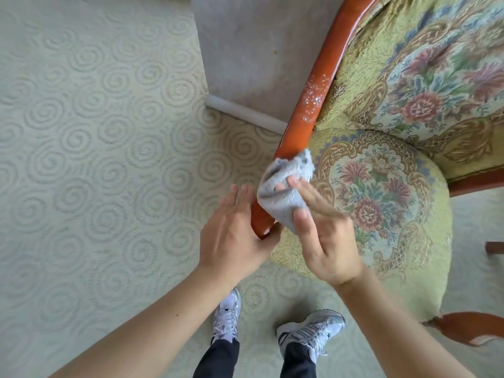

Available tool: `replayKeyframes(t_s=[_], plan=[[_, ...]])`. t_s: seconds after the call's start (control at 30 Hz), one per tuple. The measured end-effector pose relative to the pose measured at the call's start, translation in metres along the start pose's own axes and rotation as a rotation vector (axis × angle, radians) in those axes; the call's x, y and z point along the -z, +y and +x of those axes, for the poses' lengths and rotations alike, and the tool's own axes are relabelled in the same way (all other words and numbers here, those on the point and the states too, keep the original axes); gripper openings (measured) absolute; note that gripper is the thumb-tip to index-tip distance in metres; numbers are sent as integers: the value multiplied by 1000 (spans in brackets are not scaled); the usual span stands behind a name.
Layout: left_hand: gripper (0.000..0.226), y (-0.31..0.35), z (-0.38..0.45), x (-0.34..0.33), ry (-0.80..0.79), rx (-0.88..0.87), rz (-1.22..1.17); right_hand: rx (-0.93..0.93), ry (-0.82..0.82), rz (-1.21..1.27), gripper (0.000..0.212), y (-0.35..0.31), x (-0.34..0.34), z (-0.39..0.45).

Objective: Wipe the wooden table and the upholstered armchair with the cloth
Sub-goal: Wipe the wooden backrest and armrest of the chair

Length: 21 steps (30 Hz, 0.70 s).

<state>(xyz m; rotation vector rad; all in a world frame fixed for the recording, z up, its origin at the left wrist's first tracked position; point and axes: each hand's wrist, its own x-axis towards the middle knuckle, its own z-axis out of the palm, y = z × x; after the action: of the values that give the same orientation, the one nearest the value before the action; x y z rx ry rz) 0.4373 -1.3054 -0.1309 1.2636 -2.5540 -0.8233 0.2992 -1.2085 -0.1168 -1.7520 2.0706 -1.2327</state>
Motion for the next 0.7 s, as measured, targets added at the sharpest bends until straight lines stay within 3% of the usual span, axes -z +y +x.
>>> replayKeyframes(t_s=[0.23, 0.47, 0.6, 0.7], plan=[[69, 8, 10, 11, -44, 11, 7, 156, -48, -24, 64, 27, 3, 34], [82, 31, 45, 19, -53, 45, 19, -217, 74, -194, 65, 51, 19, 111], [73, 48, 70, 19, -69, 83, -24, -291, -13, -44, 53, 41, 22, 83], [87, 53, 78, 17, -63, 73, -7, -327, -65, 101, 47, 31, 31, 46]])
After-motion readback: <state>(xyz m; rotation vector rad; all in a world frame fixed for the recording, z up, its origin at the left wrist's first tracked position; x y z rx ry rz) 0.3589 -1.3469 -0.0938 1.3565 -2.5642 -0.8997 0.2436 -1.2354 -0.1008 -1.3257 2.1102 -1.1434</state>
